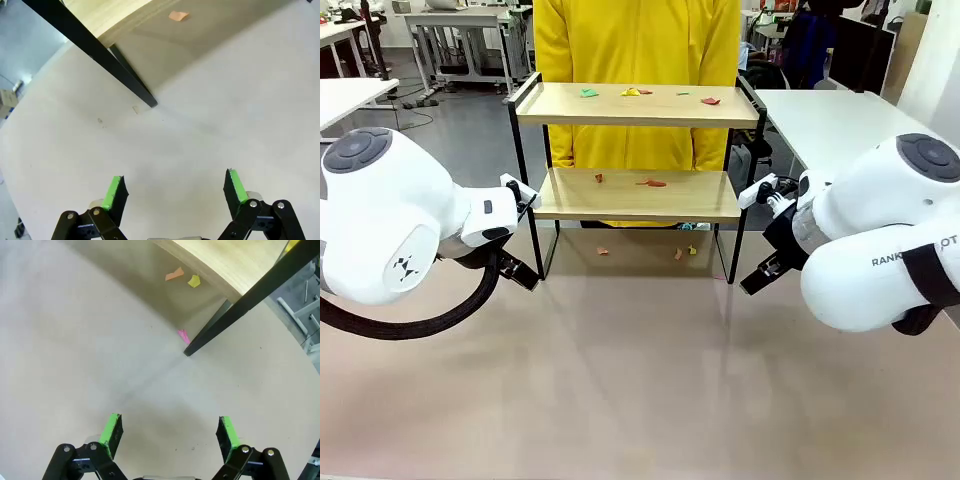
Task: Clean the shelf.
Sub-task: Pick up the Duster handed by the human.
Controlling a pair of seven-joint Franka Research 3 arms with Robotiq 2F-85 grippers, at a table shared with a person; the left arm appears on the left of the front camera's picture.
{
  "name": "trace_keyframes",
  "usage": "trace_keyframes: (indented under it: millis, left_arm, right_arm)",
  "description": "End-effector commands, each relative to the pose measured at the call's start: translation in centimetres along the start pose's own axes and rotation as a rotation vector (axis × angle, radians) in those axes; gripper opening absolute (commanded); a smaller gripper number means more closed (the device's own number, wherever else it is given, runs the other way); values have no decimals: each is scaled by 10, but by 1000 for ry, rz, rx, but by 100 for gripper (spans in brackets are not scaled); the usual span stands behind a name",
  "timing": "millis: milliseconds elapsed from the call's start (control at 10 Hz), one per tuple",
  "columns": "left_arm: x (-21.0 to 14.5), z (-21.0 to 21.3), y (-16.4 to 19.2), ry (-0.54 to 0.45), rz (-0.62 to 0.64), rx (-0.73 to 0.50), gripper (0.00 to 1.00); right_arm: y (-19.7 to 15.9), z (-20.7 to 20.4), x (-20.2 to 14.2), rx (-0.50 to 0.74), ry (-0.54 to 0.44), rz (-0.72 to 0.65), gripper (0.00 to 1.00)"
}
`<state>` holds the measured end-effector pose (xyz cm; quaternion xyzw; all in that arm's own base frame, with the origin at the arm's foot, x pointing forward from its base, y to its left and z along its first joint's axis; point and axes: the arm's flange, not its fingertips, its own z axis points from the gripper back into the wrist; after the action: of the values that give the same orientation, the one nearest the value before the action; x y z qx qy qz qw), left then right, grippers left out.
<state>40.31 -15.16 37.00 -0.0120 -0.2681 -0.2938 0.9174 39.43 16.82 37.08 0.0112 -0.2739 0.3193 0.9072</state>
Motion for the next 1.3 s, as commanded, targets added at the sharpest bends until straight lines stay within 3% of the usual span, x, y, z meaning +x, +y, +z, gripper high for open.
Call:
trace_keyframes:
  millis: [0,900,1200]
  left_arm:
    - [0,0,0,0,0,0,100]
    - [0,0,0,0,0,0,100]
    - [38,65,46,-28,-3,-145,100]
  right_arm:
    - [0,0,0,0,0,0,100]
    - [0,0,0,0,0,0,100]
    - [-48,70,57,43,-52,-101,100]
